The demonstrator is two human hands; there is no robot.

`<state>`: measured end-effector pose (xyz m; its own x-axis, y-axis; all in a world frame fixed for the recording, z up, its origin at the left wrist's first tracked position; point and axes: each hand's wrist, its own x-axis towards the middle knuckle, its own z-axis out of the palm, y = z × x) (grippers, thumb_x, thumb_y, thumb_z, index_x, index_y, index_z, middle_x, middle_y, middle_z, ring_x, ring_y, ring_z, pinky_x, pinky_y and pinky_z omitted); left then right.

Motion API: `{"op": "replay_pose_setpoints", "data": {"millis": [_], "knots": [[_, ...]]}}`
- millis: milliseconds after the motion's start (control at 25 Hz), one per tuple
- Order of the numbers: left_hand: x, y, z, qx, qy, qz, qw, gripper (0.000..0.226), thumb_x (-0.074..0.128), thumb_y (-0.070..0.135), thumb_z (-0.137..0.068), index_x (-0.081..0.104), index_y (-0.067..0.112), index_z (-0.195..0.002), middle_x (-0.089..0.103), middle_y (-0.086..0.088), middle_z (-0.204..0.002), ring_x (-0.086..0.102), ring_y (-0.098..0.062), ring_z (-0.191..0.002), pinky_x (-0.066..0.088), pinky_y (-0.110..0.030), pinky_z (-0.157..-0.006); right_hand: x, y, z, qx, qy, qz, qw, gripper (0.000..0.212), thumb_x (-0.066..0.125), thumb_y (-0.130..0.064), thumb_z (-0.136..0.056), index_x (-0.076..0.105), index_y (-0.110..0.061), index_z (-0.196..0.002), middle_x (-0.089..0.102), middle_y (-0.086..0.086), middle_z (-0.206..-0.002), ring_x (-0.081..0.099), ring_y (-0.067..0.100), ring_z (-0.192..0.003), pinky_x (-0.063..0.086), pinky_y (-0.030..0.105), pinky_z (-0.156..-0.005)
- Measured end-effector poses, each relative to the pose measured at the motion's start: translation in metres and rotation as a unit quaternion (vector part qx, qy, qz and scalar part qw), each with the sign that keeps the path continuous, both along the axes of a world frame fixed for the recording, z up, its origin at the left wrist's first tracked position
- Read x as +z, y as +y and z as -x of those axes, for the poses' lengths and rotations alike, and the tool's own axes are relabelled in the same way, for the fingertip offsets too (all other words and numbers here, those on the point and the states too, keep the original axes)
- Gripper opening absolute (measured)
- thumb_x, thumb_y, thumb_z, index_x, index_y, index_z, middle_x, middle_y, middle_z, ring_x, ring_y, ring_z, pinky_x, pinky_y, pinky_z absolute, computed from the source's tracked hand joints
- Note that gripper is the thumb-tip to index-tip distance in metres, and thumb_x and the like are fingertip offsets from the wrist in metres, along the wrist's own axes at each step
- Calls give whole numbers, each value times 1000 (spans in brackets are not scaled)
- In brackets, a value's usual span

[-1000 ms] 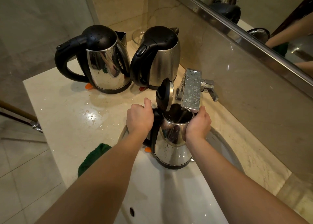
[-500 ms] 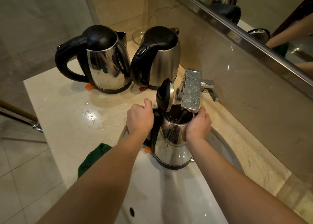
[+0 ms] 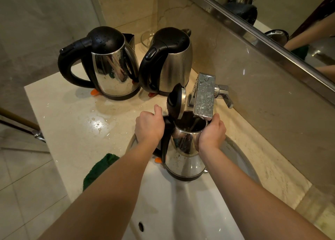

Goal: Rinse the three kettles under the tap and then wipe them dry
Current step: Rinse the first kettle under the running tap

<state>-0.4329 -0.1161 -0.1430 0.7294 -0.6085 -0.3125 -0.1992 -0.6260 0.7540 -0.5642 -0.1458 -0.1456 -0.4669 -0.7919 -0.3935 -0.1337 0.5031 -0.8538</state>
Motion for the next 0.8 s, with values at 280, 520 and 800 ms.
{"op": "replay_pose_setpoints", "data": {"millis": [280, 520, 800], "knots": [[-1, 0, 0, 3, 2, 2, 1000, 55, 40, 42, -100, 41, 12, -53, 39, -4, -53, 37, -17, -49, 33, -31, -53, 1, 0, 1, 3, 1, 2, 1000, 41, 34, -40, -100, 57, -9, -86, 52, 2, -74, 47, 18, -69, 38, 40, -74], [-1, -1, 1, 0, 2, 3, 1000, 55, 40, 42, -100, 40, 12, -53, 38, -4, -53, 37, -17, -49, 33, -31, -53, 0, 1, 0, 1, -3, 6, 1000, 40, 35, -41, -100, 56, -12, -83, 52, 2, -74, 47, 19, -70, 39, 41, -74], [-1, 0, 0, 3, 0, 0, 1000, 55, 40, 41, -99, 40, 12, -53, 38, -4, -54, 37, -17, -49, 32, -30, -52, 0, 1, 1, 5, -1, 4, 1000, 39, 35, -40, -99, 55, -11, -83, 52, 2, -74, 49, 22, -74, 39, 41, -74]]}}
